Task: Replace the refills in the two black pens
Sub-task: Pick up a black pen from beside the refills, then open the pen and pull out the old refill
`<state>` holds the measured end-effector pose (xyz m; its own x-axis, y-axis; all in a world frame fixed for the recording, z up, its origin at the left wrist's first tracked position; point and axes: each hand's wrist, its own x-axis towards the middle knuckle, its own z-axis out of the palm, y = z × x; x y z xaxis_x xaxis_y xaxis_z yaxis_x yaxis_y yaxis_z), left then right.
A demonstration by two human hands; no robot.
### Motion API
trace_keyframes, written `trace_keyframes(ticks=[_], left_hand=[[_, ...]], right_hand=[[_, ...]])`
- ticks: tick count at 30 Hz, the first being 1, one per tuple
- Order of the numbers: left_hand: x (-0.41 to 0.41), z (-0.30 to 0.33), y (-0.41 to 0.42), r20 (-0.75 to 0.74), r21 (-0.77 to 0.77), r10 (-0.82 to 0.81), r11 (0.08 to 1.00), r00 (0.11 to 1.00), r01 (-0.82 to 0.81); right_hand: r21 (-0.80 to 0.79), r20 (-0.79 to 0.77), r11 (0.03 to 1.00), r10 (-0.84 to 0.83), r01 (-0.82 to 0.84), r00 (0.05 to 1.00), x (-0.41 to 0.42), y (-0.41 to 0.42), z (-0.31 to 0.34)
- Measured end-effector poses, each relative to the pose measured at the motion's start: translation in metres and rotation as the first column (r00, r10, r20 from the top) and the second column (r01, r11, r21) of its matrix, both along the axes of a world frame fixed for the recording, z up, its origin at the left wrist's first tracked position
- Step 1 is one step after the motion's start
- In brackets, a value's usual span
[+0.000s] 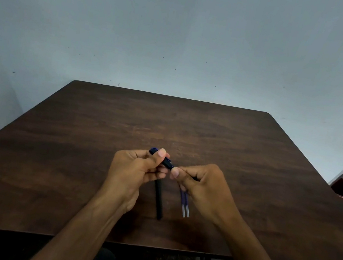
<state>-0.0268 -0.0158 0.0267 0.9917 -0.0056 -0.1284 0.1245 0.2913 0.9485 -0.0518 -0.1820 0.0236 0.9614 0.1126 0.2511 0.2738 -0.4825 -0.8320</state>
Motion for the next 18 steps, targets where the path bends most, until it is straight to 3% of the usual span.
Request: trace_keyframes(ticks=[2, 5, 7, 10, 13, 16, 18], left_hand=[[0.001, 0.0, 0.0, -0.006, 0.0, 0.025, 1.0, 1.0, -0.025], [0.015, 0.007, 0.029, -0.025, -0.083, 0.271, 0.959, 0.962, -0.272], [0.028, 0.014, 0.064, 0.011, -0.078, 0.325, 0.943, 0.946, -0.323], [0.029, 0.008, 0.077, 0.059, 0.112, 0.167, 0.978, 0.984, -0.173], [0.025, -0.004, 0.059, -0.016, 0.224, 0.038, 0.974, 0.999, -0.034], [0.028, -0.011, 0.053, -0.106, 0.382, 0.006, 0.924, 0.994, 0.035], [0.033, -0.017, 0.051, -0.108, 0.544, 0.007, 0.838, 0.994, 0.053]], right_hand=[[-0.055, 0.074, 0.998, -0.002, 0.006, 0.997, 0.0, 0.005, 0.002], [-0.241, 0.233, 0.961, -0.076, 0.134, 0.969, -0.003, -0.004, -0.002], [-0.203, 0.216, 0.959, -0.154, 0.199, 0.964, -0.006, -0.019, -0.007], [-0.086, 0.137, 0.971, -0.209, 0.222, 0.968, -0.009, -0.028, -0.01], [-0.073, 0.116, 0.979, -0.181, 0.19, 0.977, -0.006, -0.017, -0.011], [-0.083, 0.096, 0.98, -0.175, 0.183, 0.98, -0.002, -0.01, -0.013], [-0.08, 0.097, 0.978, -0.185, 0.193, 0.978, -0.001, -0.008, -0.014]])
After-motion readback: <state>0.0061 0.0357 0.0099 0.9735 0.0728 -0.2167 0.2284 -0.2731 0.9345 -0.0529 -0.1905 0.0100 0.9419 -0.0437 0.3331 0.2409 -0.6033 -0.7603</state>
